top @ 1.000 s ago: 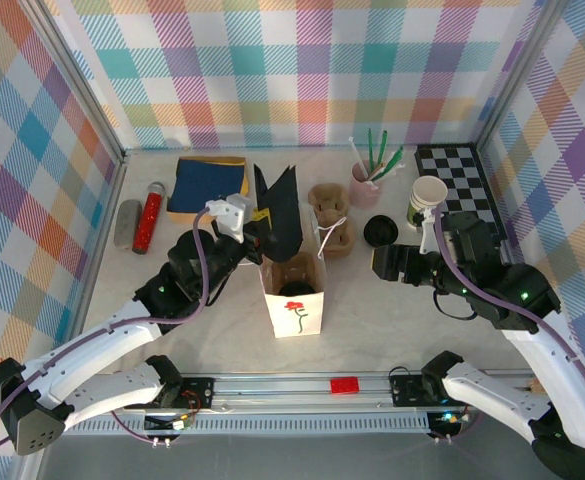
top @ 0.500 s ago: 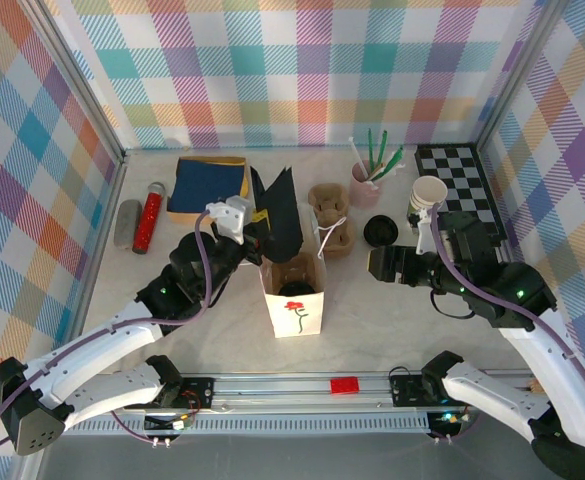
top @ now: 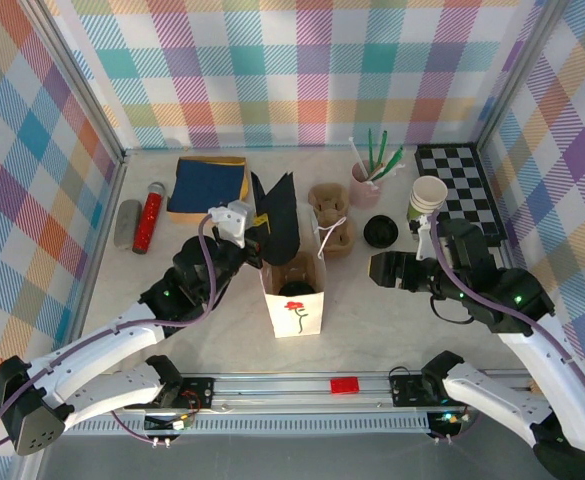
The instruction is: Pack the takeout coffee
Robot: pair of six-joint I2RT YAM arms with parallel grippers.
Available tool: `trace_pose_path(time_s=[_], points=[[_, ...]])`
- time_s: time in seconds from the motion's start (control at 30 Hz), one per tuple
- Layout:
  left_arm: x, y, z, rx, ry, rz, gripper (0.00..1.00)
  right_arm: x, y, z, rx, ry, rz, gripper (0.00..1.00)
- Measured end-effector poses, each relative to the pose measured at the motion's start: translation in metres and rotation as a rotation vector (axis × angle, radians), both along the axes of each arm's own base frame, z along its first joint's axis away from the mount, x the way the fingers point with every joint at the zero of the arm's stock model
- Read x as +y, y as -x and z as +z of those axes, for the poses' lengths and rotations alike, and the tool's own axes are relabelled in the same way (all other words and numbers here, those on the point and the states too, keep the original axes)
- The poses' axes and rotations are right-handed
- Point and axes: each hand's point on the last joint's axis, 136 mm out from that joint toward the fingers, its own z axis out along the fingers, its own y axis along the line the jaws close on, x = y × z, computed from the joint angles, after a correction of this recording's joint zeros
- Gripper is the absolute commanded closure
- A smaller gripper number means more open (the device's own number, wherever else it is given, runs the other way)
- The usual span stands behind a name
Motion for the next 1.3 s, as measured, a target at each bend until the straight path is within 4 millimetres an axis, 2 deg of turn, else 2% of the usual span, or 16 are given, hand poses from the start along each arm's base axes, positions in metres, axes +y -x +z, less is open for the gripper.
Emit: trace_pose_path(time_s=[0.47,0.83,1.3], points=[[0.002,0.006,-0.020,0.017,-0.017,0.010,1.00,0.003,-0.002,0.003,-0.010,-0.018,0.005,0.22],[-0.004,0.015,-0.018,-0.007,-0.018,0.008,1.00,0.005,-0.005,0.001,-0.018,-0.023,0.005,0.22],[-0.001,0.014,-0.016,-0.034,-0.013,0.034,1.00,0.006,-0.006,0.001,-0.019,-0.023,0.005,0.22]])
